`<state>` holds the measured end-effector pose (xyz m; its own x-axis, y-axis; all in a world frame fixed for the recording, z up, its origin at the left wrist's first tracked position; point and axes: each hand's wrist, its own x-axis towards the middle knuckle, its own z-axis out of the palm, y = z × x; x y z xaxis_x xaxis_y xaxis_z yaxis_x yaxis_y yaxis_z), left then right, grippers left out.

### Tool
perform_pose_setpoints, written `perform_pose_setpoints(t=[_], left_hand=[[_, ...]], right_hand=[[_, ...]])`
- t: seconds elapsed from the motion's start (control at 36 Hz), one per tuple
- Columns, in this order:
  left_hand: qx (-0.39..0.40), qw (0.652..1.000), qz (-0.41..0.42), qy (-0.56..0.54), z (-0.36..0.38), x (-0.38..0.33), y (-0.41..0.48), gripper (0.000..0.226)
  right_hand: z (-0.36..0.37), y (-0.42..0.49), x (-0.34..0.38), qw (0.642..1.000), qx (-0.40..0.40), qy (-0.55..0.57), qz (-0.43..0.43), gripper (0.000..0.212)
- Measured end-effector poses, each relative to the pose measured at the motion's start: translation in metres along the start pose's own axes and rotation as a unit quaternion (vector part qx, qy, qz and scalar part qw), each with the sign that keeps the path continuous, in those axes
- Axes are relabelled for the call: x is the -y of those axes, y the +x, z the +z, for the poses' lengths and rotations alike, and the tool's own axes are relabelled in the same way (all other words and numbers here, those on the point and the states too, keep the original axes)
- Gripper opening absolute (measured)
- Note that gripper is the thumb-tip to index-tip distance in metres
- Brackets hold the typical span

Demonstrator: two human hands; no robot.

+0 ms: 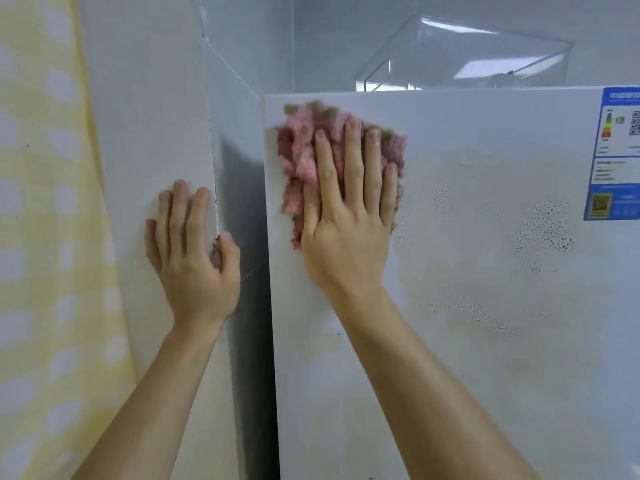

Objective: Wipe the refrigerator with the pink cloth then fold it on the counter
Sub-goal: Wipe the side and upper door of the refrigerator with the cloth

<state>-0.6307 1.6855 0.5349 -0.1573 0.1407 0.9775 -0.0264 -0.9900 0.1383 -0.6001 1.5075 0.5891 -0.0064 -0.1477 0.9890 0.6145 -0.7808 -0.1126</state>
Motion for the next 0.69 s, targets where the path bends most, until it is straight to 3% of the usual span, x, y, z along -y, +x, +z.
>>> perform_pose_setpoints(t=[0.14,0.25,0.5,0.69], left_hand=[[-0.013,0.999,0.020,0.036,-0.001,0.002,0.001,0.053],[-0.053,0.996,0.039,0.058,-0.005,-0.020,-0.001,0.041],[0.060,0.993,0.079,-0.069,0.008,-0.100,0.000,0.050],[0.047,0.993,0.083,-0.063,0.022,-0.100,0.002,0.054]], right_hand=[[-0.020,-0.077,-0.026,0.997,0.055,-0.019,-0.046,0.050],[-0.024,-0.075,-0.035,0.995,0.070,-0.025,-0.074,0.052],[-0.013,0.022,-0.040,0.998,-0.010,-0.026,-0.052,0.049],[-0.023,-0.033,-0.054,0.999,0.024,-0.029,-0.017,0.052]])
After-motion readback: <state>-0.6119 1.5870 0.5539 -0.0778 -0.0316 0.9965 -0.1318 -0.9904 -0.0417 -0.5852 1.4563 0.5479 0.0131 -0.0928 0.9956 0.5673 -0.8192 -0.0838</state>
